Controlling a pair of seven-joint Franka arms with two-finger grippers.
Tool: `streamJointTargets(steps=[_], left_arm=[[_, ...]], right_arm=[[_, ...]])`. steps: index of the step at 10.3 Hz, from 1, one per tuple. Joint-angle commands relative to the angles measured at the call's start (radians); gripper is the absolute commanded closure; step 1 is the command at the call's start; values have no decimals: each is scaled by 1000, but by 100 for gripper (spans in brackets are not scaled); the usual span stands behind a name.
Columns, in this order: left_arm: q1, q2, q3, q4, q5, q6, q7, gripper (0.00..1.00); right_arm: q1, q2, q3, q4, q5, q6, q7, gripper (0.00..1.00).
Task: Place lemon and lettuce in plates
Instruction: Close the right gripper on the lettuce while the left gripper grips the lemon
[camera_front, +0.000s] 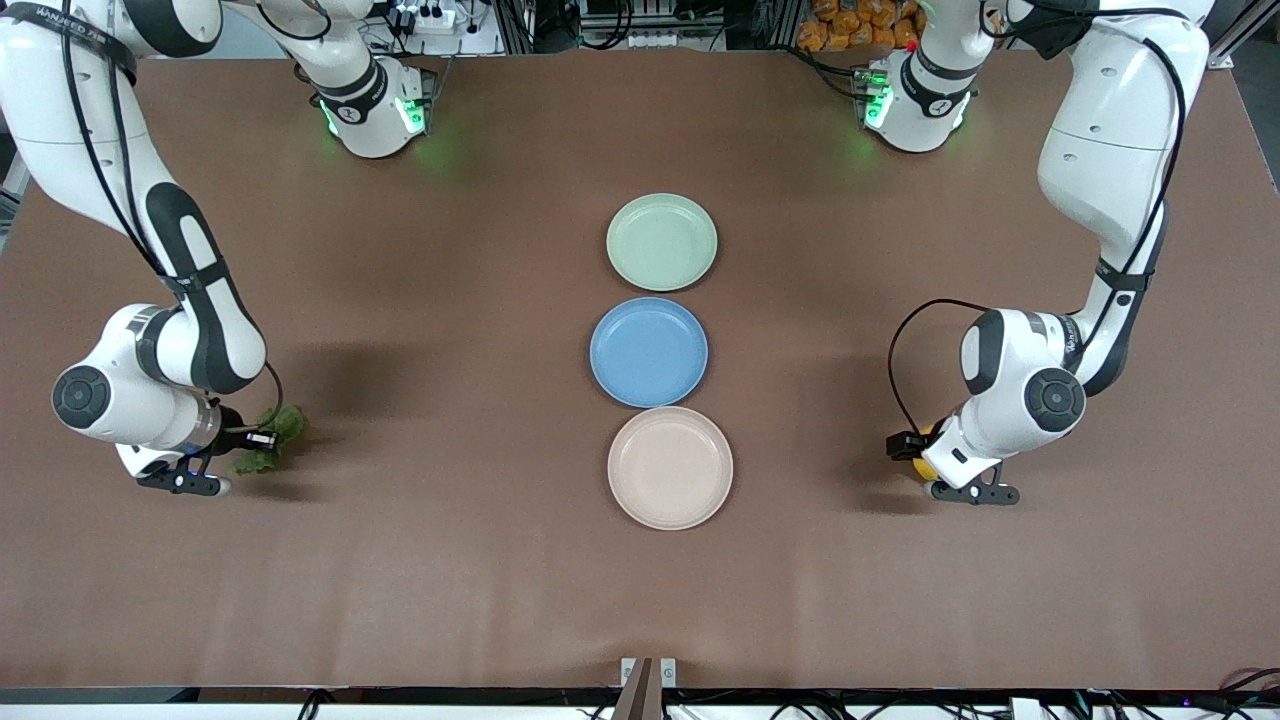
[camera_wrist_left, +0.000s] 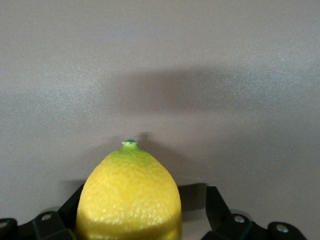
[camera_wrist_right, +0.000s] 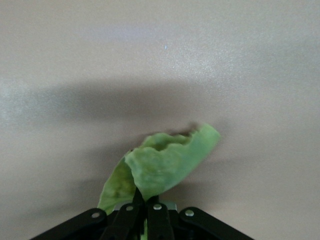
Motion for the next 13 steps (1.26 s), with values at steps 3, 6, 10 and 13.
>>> streamJointTargets(steps=[3, 6, 10, 13], left_arm=[[0, -1, 2, -7, 17, 15, 5, 47], [-3, -5, 7, 3, 18, 8, 12, 73], [-17, -38, -1, 85, 44, -148, -3, 73], [-73, -44, -4, 145, 29, -154, -50, 73]], right_arm=[[25, -91, -1, 9, 2, -126, 19, 100], [39, -171, 7, -10, 2, -205, 54, 100], [73, -306, 28, -136, 86, -216, 105, 100], [178, -384, 28, -181, 86, -221, 292, 100]])
